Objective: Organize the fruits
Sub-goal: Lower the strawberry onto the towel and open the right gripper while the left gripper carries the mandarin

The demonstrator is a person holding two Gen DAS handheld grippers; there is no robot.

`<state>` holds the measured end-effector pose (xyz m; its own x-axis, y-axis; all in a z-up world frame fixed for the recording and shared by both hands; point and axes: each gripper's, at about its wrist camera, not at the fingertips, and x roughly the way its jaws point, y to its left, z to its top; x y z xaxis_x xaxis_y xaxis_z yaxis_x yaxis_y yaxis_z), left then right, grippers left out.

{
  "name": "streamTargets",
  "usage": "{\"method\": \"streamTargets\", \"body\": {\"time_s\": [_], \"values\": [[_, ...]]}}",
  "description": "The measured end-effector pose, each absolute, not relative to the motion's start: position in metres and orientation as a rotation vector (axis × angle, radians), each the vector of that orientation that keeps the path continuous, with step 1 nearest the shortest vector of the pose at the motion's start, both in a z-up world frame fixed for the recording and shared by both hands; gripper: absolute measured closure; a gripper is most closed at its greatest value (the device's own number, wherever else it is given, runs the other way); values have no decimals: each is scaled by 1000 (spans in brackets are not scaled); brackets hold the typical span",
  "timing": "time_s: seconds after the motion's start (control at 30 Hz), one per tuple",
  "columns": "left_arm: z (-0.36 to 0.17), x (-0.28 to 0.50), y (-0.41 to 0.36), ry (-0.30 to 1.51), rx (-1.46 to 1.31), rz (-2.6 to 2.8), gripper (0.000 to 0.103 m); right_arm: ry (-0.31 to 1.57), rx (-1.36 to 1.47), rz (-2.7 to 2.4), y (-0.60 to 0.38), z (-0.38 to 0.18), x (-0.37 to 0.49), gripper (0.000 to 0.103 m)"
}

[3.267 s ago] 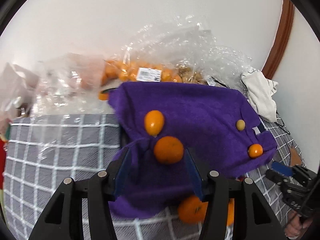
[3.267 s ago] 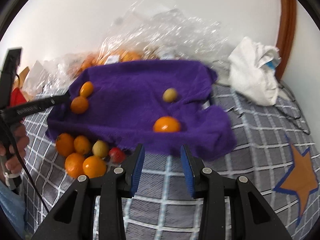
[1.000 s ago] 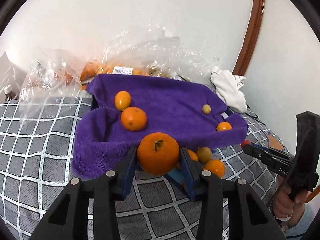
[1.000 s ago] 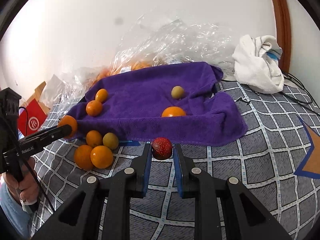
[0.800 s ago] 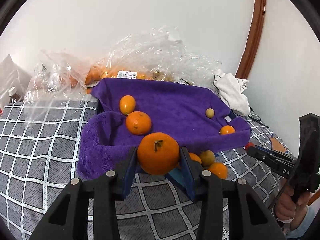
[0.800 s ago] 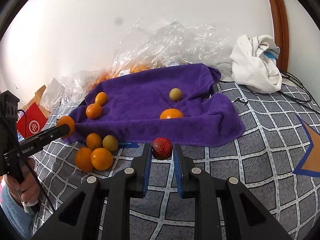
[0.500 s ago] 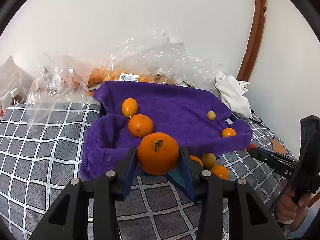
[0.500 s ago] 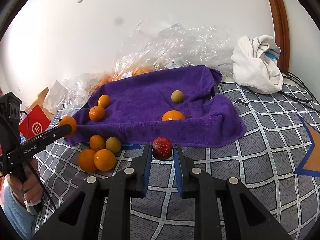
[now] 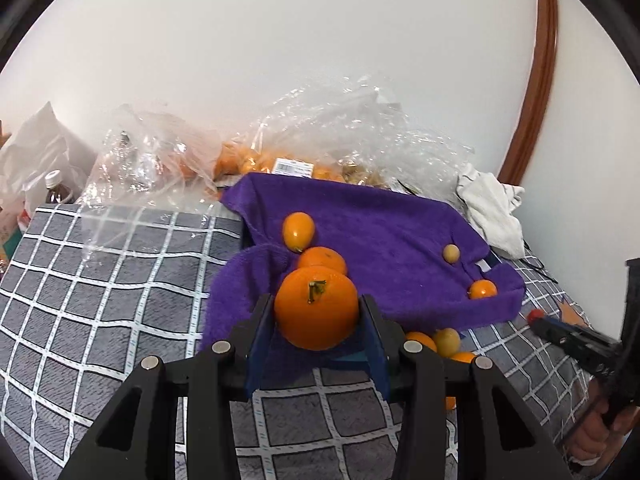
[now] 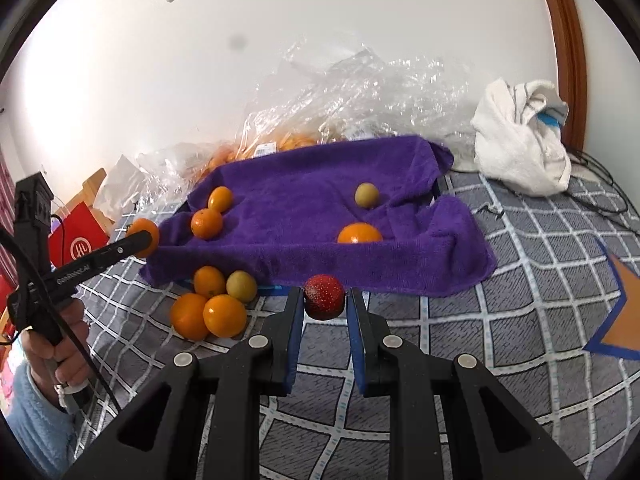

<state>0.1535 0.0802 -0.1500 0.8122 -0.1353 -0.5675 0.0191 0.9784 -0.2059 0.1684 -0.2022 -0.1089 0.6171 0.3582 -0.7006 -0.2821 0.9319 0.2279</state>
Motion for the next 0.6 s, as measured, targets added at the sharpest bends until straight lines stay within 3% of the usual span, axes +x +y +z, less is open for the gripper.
{"method": "streamTargets", "body": {"time_s": [0.6], "values": [[-152,159,92,626,-229,-20,62,758,68,391,-193,-77,196,81]]}}
